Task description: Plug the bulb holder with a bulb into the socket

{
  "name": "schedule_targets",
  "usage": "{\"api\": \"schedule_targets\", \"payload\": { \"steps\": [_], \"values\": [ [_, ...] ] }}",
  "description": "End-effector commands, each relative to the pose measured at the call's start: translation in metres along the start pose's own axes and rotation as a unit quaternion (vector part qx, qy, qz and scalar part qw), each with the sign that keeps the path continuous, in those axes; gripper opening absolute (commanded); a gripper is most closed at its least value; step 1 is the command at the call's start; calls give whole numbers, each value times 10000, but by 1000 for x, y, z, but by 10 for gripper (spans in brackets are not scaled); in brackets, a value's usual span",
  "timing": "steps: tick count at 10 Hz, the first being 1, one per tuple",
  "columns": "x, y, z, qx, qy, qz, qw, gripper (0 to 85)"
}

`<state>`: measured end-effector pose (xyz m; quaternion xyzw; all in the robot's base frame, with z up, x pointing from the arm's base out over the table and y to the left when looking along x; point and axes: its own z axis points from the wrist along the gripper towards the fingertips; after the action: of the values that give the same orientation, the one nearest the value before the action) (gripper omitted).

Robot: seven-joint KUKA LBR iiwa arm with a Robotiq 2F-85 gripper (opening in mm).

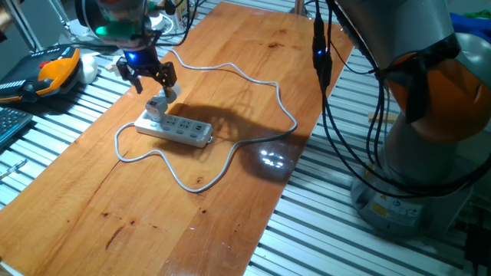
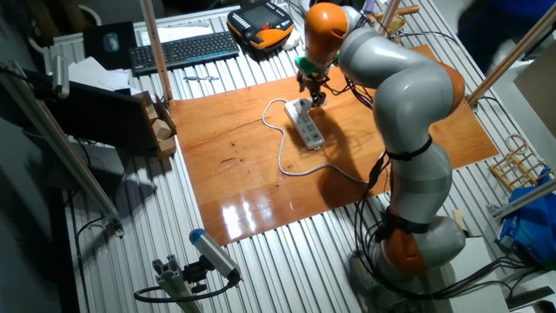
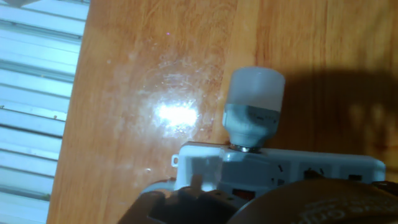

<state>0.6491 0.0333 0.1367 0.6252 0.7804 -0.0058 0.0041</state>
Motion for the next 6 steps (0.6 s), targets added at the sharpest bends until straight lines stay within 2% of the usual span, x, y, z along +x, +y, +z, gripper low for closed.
{"api": "schedule_targets", "payload": {
  "steps": [1,2,4,5,6],
  "values": [
    [-1,-2,-3,1,2,0,10000,170],
    [-3,-7,-7,-5,-7,-23,10000,0],
    [-5,-10,-10,101,-195,-75,9997,0],
    [-5,-13,-12,144,-223,-288,9992,0],
    [-10,-16,-16,145,-130,-802,9966,0]
  ]
}}
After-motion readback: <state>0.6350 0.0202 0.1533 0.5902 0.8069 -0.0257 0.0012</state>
